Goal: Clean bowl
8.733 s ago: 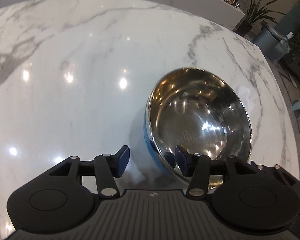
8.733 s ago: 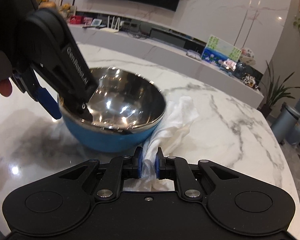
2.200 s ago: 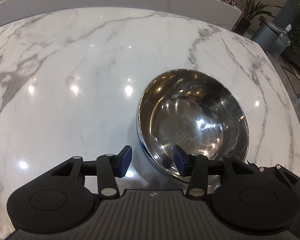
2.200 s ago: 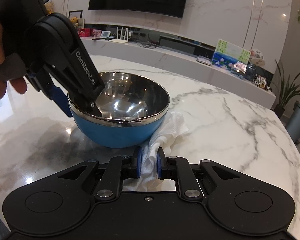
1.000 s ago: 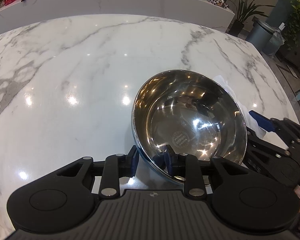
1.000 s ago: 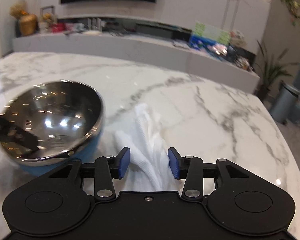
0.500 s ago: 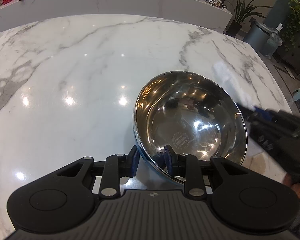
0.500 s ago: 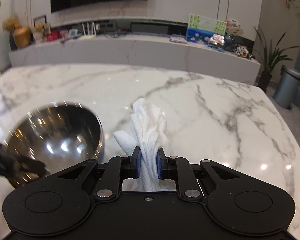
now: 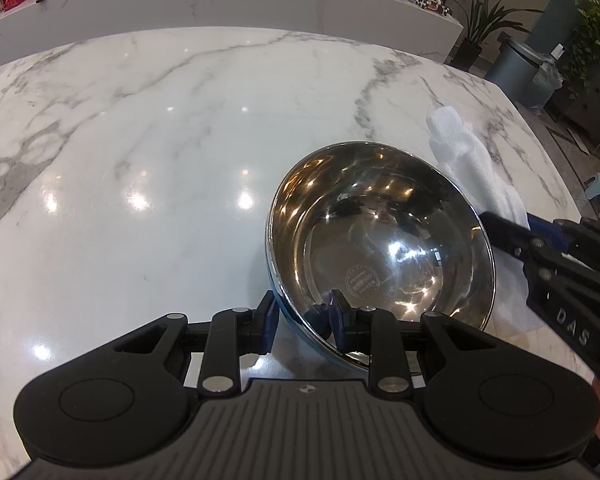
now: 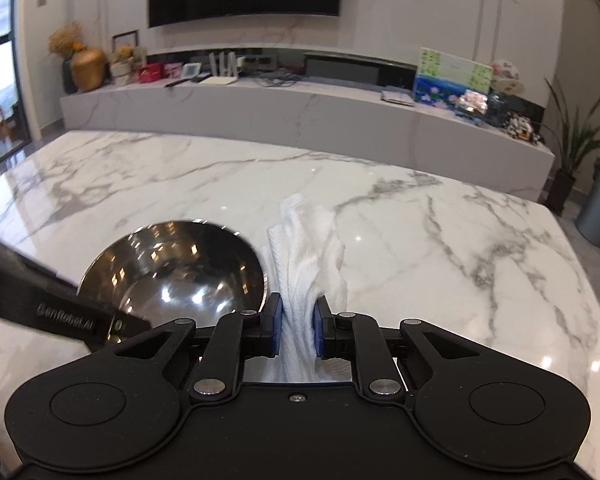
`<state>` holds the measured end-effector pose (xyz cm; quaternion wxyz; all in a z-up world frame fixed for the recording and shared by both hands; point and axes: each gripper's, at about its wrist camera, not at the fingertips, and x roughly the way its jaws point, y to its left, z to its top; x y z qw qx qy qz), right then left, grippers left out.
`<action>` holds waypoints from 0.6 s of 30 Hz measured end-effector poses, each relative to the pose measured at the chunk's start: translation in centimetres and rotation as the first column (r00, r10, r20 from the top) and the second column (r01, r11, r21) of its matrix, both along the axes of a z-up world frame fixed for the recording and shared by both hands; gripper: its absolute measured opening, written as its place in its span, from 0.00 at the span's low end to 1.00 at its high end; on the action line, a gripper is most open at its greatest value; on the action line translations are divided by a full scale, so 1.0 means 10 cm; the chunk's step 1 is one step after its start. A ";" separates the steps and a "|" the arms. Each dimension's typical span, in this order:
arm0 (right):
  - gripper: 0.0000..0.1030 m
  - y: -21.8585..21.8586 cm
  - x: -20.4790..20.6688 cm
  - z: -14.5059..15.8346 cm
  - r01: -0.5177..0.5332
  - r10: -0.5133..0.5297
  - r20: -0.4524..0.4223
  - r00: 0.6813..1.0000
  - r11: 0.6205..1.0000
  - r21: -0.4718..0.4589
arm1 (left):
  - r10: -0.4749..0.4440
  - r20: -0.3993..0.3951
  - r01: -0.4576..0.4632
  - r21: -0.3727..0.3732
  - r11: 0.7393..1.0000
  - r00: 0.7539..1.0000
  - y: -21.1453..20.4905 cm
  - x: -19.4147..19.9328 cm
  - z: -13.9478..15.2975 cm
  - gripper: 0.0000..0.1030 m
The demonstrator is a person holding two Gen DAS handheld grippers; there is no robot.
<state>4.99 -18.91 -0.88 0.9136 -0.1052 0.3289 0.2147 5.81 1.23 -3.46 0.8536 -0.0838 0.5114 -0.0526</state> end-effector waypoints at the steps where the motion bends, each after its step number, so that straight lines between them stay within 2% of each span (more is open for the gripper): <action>1: 0.13 0.00 -0.02 -0.01 -0.007 0.007 0.001 1.000 1.000 -0.005 | 0.000 0.000 0.000 0.001 1.000 1.000 0.00 0.00 0.00 0.24; 17: 0.13 0.07 -0.15 -0.31 -0.053 0.049 -0.054 0.997 0.996 -0.073 | -0.001 0.005 0.001 0.000 1.000 1.000 0.00 -0.02 -0.01 0.24; 18: 0.13 0.07 -0.15 -0.30 -0.051 0.047 -0.056 0.997 0.996 -0.073 | 0.003 0.001 -0.003 -0.004 1.000 1.000 0.01 -0.02 -0.01 0.27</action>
